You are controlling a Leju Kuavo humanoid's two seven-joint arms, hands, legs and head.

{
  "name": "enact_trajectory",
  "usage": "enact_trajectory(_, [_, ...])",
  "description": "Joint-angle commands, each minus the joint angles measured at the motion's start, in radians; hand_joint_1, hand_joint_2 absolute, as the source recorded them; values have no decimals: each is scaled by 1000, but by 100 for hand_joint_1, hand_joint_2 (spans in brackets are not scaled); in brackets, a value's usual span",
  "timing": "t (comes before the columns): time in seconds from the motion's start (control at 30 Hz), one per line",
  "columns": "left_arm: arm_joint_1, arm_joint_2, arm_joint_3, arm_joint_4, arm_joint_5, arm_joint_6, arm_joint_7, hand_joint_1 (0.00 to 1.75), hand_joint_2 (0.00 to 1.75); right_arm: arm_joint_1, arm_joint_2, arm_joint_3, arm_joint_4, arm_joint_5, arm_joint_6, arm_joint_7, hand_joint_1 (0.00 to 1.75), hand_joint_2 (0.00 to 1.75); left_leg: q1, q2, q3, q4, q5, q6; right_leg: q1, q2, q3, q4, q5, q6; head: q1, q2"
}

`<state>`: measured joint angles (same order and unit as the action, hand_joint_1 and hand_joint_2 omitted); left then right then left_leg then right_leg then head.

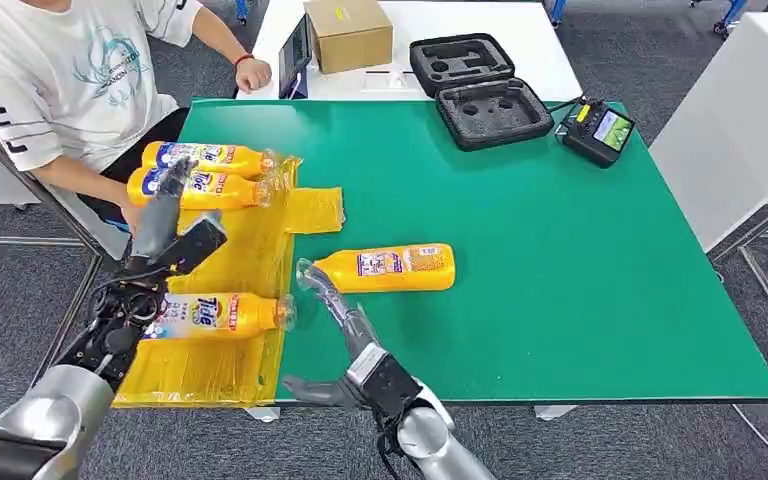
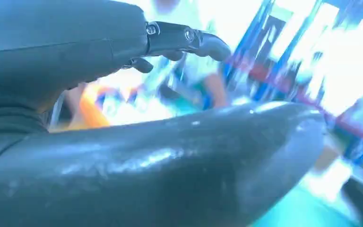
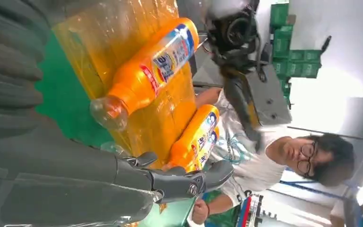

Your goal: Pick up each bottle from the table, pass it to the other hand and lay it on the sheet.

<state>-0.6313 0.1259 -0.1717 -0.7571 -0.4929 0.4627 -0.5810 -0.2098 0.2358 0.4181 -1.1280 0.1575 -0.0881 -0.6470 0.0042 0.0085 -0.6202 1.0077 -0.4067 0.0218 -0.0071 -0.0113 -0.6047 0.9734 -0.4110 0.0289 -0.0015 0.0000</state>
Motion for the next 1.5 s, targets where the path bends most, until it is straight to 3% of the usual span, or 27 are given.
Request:
enact_trajectory(0.03, [25, -28, 54, -64, -49, 174, -61, 0, 175, -39, -17, 32, 58, 24, -14, -3, 0, 175, 1, 0, 3, 0, -1, -1, 1, 1, 3, -1, -1, -1, 0, 0])
enact_trajectory(0.13, [95, -41, 155, -166, -46, 235, -117, 0, 175, -74, -43, 60, 69, 173, -157, 29, 0, 175, 0, 2, 3, 0, -2, -1, 0, 3, 3, -1, -1, -1, 0, 0])
enact_trajectory(0.17, [121, -44, 180, -209, -21, 235, -117, 0, 175, -93, -60, 67, 78, 273, -244, 72, 0, 175, 0, 1, 2, 0, -1, 0, 0, 3, 1, -1, 0, 0, 0, 0])
enact_trajectory(0.27, [185, -39, 208, -288, 76, 220, -117, 0, 175, -153, -113, 51, 112, 538, -350, 249, 0, 175, 0, 2, 4, -1, -1, 0, 0, 3, 3, -1, 0, 0, 0, 0])
enact_trajectory(0.3, [202, -34, 215, -309, 109, 216, -116, 0, 175, -187, -138, 47, 139, 672, -338, 350, 0, 175, 0, 2, 4, -1, -1, 0, 0, 3, 4, -2, 0, 0, 0, 0])
enact_trajectory(0.37, [227, -34, 237, -345, 163, 184, -105, 0, 175, -230, -153, 9, 178, 807, -294, 450, 0, 175, 1, 2, 4, 0, -2, 0, 0, 3, 4, -1, -1, 0, 0, 0])
enact_trajectory(0.47, [294, -38, 279, -416, 236, 145, -105, 0, 175, -317, -189, -25, 286, 955, -269, 542, 0, 175, 0, 2, 3, -1, -1, 0, 0, 3, 3, -1, 0, 0, 0, 0])
enact_trajectory(0.63, [384, -40, 334, -491, 313, 104, -107, 0, 175, -454, -206, -59, 450, 1025, -269, 575, 0, 175, -1, 3, 3, 0, -1, 0, -1, 4, 2, 0, 0, 0, 0, 0])
enact_trajectory(1.0, [379, -40, 332, -488, 312, 98, -106, 0, 175, -457, -197, -55, 470, 1046, -283, 589, 0, 175, 0, 0, 1, 0, -1, -1, 0, 1, 1, 0, 0, 0, 0, 0])
enact_trajectory(1.2, [415, -40, 356, -502, 331, 93, -106, 0, 175, -563, -163, -53, 619, 1059, -214, 583, 0, 175, -1, 2, 1, 0, -1, 0, -1, 3, 0, 0, 0, 0, 0, 0])
enact_trajectory(1.5, [396, -34, 341, -461, 341, 74, -107, 0, 175, -596, -124, -102, 720, 964, -108, 504, 0, 175, 0, 0, 1, 0, 0, 0, 0, 1, 1, 0, 0, 0, 0, 0])
